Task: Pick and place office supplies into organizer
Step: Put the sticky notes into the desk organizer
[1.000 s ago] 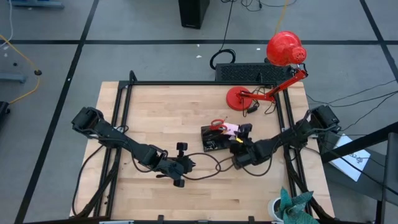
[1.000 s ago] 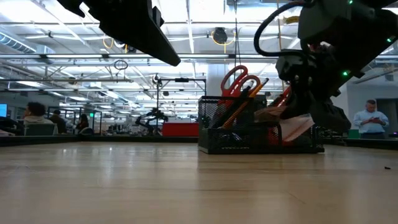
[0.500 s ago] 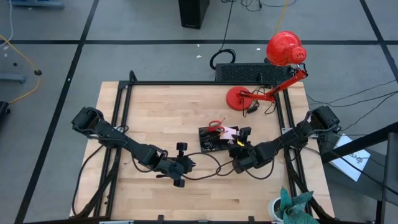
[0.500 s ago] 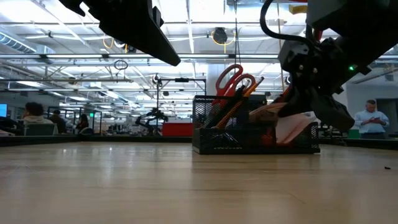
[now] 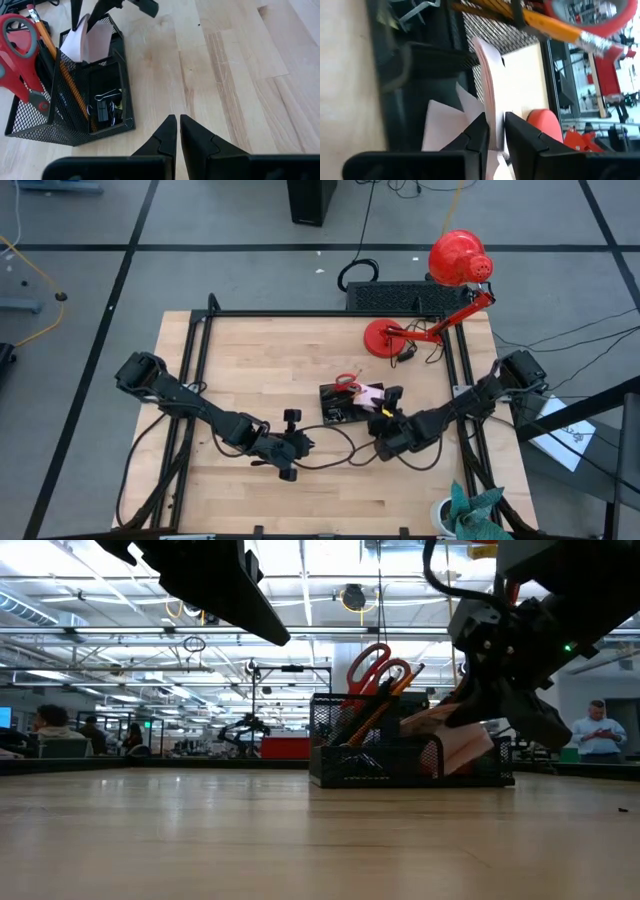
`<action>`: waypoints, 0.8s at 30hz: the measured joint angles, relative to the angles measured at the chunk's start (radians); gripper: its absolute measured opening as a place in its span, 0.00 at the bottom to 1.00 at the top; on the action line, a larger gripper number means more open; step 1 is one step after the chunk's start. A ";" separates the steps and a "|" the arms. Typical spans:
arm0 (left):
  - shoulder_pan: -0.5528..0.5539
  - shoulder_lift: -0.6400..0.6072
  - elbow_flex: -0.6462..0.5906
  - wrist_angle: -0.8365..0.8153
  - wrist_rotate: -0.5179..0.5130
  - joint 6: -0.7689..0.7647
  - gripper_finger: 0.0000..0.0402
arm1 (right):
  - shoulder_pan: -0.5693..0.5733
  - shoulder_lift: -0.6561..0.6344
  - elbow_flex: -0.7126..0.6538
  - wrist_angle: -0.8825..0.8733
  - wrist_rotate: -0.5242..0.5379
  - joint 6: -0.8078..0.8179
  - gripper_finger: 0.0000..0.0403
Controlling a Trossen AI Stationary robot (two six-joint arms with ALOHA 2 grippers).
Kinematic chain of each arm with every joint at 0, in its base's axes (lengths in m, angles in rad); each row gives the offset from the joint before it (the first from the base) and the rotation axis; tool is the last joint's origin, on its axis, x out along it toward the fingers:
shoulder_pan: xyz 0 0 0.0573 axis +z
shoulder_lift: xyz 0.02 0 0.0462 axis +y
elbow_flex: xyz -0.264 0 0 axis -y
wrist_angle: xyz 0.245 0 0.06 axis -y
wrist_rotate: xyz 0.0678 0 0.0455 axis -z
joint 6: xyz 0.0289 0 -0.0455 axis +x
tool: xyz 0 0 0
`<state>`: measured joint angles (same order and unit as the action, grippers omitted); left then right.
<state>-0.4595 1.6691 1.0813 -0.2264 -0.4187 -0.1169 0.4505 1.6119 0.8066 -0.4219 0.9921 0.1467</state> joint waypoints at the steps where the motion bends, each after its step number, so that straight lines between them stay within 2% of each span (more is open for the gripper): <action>1: 0.000 0.000 0.000 0.000 0.000 0.000 0.08 | 0.007 0.000 0.000 0.009 0.002 -0.007 0.14; 17: 0.000 0.000 0.000 0.000 0.001 0.000 0.08 | 0.025 0.000 0.000 0.056 0.004 -0.064 0.16; 24: 0.000 0.000 0.000 0.000 0.001 0.000 0.08 | 0.031 -0.004 0.000 0.079 0.043 -0.099 0.16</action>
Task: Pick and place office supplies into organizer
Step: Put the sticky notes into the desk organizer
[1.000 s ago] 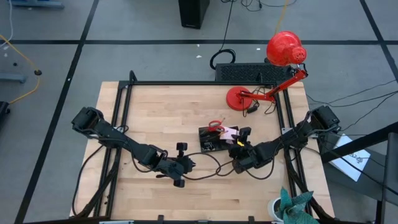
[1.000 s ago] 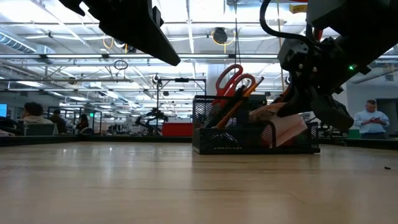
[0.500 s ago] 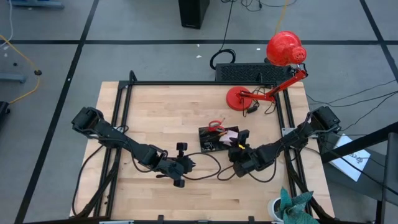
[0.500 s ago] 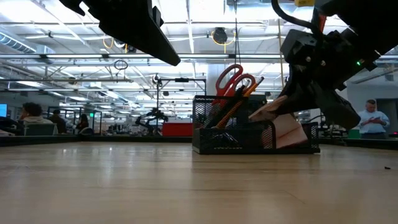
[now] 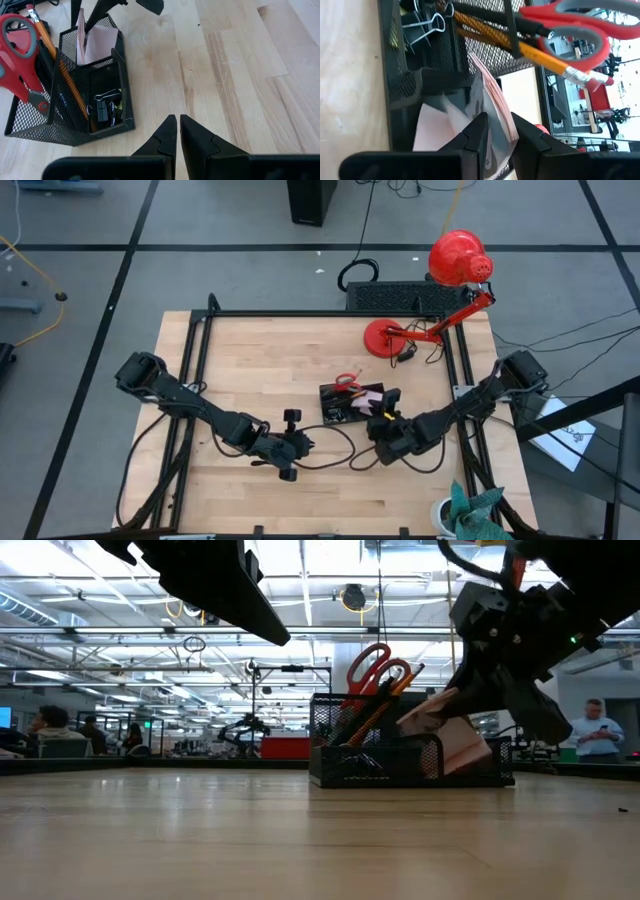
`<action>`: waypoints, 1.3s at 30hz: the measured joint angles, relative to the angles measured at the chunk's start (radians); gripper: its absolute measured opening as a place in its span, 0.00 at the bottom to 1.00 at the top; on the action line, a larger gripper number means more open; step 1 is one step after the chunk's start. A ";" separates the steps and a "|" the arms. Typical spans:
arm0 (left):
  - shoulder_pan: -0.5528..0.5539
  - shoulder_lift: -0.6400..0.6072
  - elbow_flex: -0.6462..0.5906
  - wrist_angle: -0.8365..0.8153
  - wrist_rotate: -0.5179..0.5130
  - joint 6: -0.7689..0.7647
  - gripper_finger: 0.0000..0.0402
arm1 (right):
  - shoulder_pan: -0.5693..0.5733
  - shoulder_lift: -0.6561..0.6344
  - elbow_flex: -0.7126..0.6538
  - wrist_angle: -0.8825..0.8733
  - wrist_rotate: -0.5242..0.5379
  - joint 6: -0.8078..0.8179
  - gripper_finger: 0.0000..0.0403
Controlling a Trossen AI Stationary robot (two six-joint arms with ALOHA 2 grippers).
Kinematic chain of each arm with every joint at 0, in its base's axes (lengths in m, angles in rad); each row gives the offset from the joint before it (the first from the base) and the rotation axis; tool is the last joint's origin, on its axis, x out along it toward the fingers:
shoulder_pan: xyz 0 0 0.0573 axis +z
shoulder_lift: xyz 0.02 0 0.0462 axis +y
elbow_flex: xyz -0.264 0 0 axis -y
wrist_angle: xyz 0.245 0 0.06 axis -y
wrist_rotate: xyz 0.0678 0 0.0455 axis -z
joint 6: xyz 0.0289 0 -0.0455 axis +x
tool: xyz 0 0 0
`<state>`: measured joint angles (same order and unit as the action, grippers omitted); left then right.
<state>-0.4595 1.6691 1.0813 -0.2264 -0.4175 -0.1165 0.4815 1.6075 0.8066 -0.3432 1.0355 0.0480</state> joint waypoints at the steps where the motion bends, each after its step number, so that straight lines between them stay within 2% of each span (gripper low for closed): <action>1: 0.000 0.000 0.000 0.000 0.000 0.000 0.08 | 0.001 -0.005 0.000 0.006 0.000 -0.009 0.16; 11: 0.000 0.000 0.000 -0.001 0.000 0.000 0.08 | 0.005 -0.064 0.001 0.025 -0.019 -0.026 0.15; 20: -0.003 0.000 0.000 -0.001 0.001 0.000 0.08 | 0.005 -0.064 -0.070 0.047 -0.026 -0.045 0.08; 27: -0.003 0.000 0.000 -0.001 0.001 0.000 0.08 | 0.005 -0.063 -0.166 0.212 -0.126 -0.107 0.08; 36: -0.003 0.000 0.000 -0.001 0.001 -0.001 0.08 | -0.023 -0.064 -0.166 0.198 -0.290 -0.147 0.08; 39: -0.003 0.000 0.000 -0.001 0.001 -0.008 0.08 | -0.028 -0.064 -0.166 0.178 -0.276 -0.126 0.08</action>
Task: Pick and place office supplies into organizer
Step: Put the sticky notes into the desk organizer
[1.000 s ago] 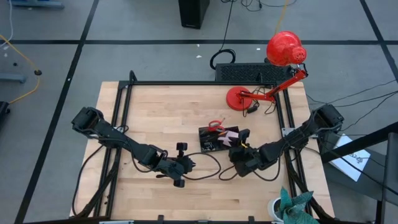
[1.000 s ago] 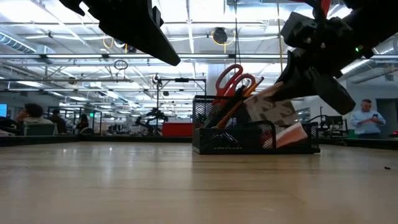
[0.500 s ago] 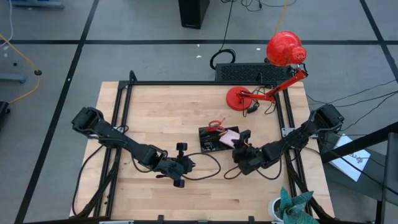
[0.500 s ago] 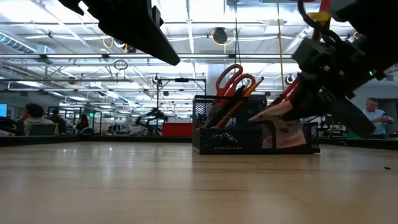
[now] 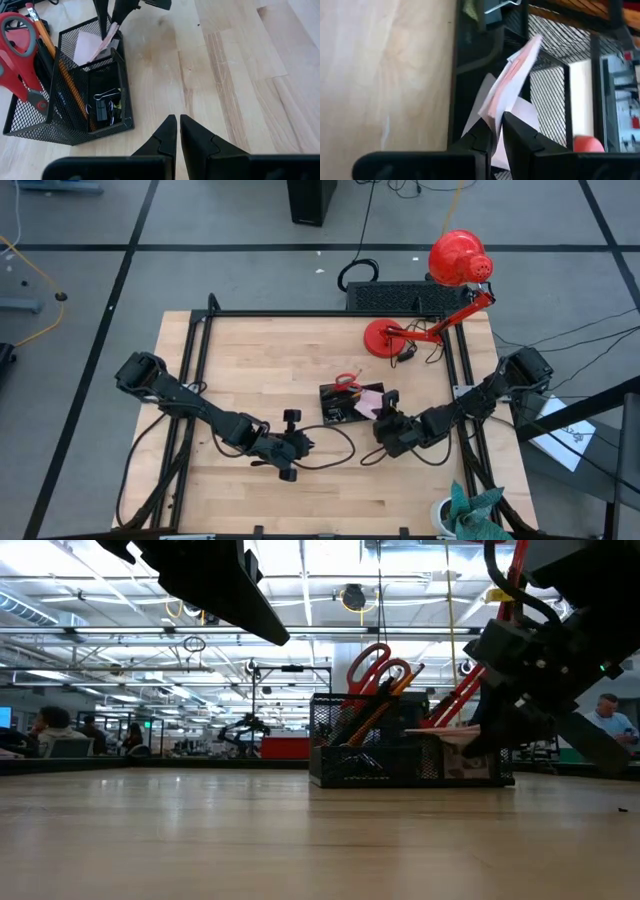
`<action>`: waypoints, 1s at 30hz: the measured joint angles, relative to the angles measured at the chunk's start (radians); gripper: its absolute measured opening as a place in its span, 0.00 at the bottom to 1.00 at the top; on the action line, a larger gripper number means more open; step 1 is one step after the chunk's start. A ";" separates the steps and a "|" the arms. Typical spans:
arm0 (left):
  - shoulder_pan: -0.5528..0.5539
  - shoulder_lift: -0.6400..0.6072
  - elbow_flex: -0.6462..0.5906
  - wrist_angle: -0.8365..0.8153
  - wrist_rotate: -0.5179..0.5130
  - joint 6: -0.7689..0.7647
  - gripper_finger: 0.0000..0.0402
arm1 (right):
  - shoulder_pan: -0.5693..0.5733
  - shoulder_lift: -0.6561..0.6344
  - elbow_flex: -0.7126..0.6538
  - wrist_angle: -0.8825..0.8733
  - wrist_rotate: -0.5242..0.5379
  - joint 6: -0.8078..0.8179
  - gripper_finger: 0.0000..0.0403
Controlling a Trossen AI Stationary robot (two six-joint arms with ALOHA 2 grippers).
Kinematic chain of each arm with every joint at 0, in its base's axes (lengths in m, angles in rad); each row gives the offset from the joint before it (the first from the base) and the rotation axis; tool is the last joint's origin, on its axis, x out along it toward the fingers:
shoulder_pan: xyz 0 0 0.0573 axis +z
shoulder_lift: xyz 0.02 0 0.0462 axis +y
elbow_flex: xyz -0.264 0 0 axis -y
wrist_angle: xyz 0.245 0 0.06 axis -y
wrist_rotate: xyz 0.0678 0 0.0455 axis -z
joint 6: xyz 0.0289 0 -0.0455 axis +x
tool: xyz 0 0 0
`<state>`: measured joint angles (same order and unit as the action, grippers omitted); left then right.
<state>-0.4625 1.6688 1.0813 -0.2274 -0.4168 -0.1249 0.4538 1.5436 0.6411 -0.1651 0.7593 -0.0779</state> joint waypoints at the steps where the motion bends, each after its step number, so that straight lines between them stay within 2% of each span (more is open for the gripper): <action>1: 0.000 0.000 0.000 0.000 0.000 -0.002 0.08 | 0.000 0.000 0.000 0.000 0.026 0.004 0.08; 5: 0.000 0.000 0.000 0.000 0.000 -0.009 0.08 | 0.030 0.000 0.001 0.004 0.187 -0.077 0.07; 12: 0.000 0.000 0.000 0.000 0.000 -0.006 0.08 | 0.027 0.000 0.006 0.030 0.266 -0.207 0.01; 18: 0.000 0.000 0.000 0.000 0.000 -0.005 0.08 | -0.012 0.005 0.006 0.027 0.242 -0.196 0.02; 24: 0.000 0.000 0.000 -0.003 0.000 -0.008 0.08 | -0.046 0.006 -0.003 0.028 0.129 -0.162 0.01; 30: 0.000 0.000 0.000 -0.004 0.001 -0.009 0.08 | -0.082 0.001 -0.024 0.037 0.046 -0.090 0.05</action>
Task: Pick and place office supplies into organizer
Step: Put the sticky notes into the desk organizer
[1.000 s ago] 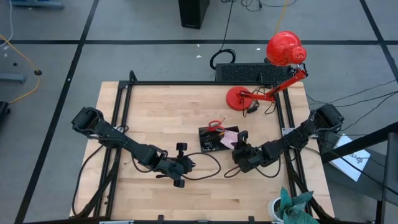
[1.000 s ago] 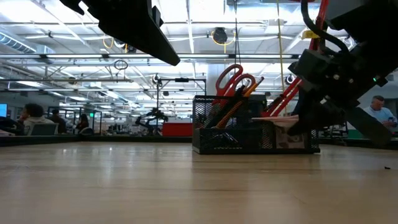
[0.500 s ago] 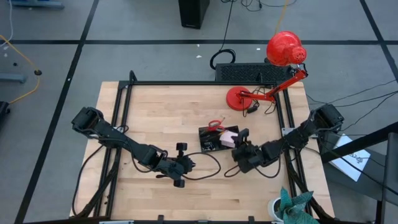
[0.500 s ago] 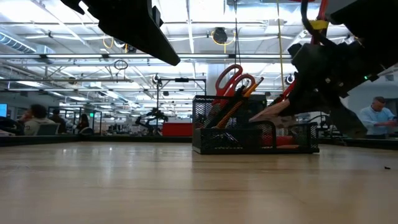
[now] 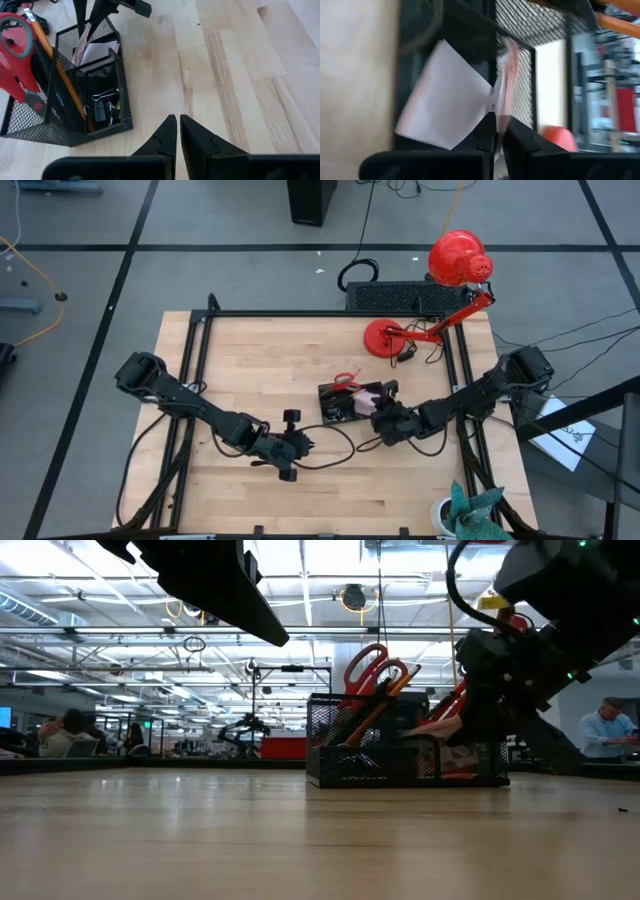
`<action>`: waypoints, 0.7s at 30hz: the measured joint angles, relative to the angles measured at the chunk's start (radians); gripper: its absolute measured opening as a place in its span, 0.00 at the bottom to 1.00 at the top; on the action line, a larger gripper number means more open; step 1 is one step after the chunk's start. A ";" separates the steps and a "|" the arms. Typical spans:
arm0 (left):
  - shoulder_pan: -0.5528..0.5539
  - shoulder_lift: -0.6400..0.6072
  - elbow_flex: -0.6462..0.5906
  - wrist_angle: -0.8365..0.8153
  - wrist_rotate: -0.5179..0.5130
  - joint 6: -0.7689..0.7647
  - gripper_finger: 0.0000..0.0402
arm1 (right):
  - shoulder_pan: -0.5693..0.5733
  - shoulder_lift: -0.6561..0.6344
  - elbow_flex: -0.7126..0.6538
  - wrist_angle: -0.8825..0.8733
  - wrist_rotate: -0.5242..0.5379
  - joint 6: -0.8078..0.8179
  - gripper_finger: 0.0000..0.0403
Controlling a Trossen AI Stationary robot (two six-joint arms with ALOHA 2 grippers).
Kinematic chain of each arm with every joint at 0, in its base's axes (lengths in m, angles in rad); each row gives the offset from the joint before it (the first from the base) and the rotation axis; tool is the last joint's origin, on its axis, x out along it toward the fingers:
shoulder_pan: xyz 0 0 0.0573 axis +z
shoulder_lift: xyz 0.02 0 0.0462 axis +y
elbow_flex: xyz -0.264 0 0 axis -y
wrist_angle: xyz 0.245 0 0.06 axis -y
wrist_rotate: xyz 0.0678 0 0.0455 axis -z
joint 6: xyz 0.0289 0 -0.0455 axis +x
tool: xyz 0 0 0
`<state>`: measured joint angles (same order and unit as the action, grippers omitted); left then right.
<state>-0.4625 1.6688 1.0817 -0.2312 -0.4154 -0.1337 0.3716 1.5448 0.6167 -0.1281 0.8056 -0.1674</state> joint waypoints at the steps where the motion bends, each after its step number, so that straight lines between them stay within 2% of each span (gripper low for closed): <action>1: 0.000 0.000 0.000 0.000 0.006 0.000 0.08 | -0.003 0.000 0.000 0.005 -0.038 0.002 0.06; 5: 0.000 0.000 0.000 0.000 0.023 -0.001 0.08 | -0.006 -0.001 -0.002 0.053 -0.138 0.006 0.11; 10: 0.000 0.000 0.000 0.000 0.023 -0.001 0.08 | -0.004 -0.004 -0.002 0.080 -0.222 0.040 0.24; 16: 0.000 0.000 0.000 0.000 0.024 -0.002 0.08 | -0.003 -0.002 -0.003 0.070 -0.209 0.062 0.38; 21: 0.000 0.000 0.000 0.000 0.024 -0.002 0.08 | -0.003 -0.002 -0.002 0.070 -0.182 0.060 0.42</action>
<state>-0.4625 1.6688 1.0817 -0.2310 -0.3916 -0.1360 0.3687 1.5425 0.6147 -0.0585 0.6231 -0.1076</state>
